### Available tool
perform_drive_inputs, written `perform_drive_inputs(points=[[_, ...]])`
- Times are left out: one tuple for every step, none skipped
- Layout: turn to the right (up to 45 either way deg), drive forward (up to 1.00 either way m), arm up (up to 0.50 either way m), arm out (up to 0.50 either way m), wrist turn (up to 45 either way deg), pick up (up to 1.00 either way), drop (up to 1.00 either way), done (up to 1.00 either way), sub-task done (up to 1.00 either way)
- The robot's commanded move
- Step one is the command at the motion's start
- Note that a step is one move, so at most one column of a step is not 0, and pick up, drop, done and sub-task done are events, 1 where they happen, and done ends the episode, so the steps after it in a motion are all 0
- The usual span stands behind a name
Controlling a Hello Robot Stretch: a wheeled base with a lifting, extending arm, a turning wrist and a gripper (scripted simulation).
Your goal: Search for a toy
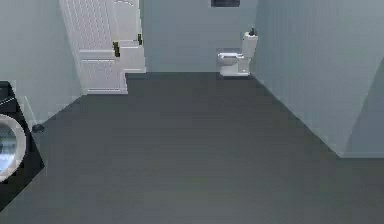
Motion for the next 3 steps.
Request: perform_drive_inputs(points=[[45.0,0.00,0.00,0.00,0.0,0.00,0.00,0.00,0.00],[45.0,0.00,0.00,0.00,0.0,0.00,0.00,0.00,0.00],[9.0,0.00,0.00,0.00,0.0,0.00,0.00,0.00,0.00]])
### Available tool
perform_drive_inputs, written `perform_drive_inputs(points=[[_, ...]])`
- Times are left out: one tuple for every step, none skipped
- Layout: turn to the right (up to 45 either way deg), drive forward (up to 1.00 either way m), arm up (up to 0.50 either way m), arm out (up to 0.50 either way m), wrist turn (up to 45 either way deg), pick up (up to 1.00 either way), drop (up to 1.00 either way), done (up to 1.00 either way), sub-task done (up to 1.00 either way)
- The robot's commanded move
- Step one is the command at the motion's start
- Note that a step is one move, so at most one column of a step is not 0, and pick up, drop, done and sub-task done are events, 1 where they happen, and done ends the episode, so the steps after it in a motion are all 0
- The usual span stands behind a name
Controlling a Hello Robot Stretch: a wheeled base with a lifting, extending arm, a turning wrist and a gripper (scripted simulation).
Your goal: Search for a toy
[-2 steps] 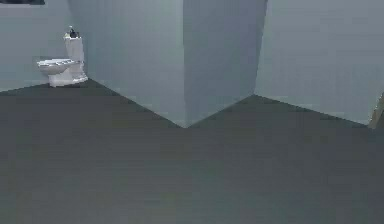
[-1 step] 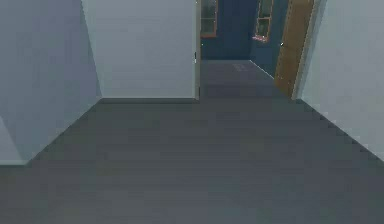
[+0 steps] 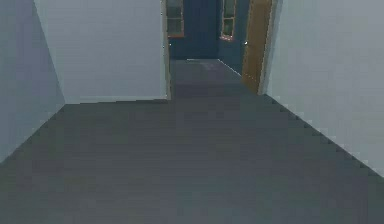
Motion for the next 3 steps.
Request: perform_drive_inputs(points=[[0.0,1.00,0.00,0.00,0.0,0.00,0.00,0.00,0.00],[0.0,1.00,0.00,0.00,0.0,0.00,0.00,0.00,0.00],[0.0,1.00,0.00,0.00,0.0,0.00,0.00,0.00,0.00]])
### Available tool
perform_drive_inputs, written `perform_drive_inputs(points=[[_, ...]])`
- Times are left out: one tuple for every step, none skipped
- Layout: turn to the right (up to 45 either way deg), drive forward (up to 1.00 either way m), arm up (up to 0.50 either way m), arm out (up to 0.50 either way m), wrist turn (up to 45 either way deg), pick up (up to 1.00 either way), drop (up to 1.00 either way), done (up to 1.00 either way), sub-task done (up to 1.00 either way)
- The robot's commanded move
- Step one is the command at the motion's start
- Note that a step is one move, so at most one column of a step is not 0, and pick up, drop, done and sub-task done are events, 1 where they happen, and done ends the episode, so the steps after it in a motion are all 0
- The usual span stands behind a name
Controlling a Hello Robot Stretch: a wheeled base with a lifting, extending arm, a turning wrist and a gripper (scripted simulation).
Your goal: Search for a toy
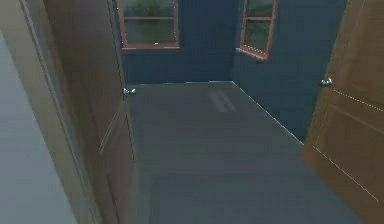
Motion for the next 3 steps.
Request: perform_drive_inputs(points=[[0.0,1.00,0.00,0.00,0.0,0.00,0.00,0.00,0.00],[6.0,0.00,0.00,0.00,0.0,0.00,0.00,0.00,0.00],[0.0,0.40,0.00,0.00,0.0,0.00,0.00,0.00,0.00]])
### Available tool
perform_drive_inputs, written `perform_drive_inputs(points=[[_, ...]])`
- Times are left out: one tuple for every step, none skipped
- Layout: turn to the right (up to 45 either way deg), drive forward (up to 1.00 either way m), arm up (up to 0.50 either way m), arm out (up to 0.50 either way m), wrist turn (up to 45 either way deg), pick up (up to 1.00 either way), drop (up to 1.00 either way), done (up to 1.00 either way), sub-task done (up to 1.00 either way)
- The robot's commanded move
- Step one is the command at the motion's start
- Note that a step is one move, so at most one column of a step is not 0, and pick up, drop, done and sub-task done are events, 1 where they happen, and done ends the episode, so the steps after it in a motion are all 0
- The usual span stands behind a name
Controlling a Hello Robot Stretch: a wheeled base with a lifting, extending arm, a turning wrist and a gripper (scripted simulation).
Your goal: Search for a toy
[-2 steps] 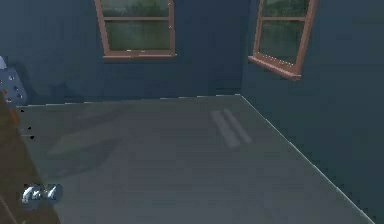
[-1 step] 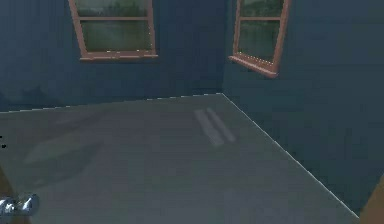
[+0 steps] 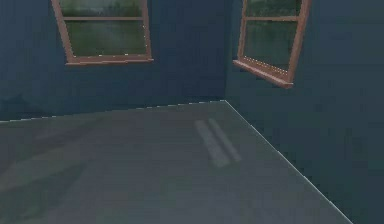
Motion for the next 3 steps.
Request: perform_drive_inputs(points=[[-33.0,0.00,0.00,0.00,0.0,0.00,0.00,0.00,0.00],[0.0,0.70,0.00,0.00,0.0,0.00,0.00,0.00,0.00],[-45.0,0.00,0.00,0.00,0.0,0.00,0.00,0.00,0.00]])
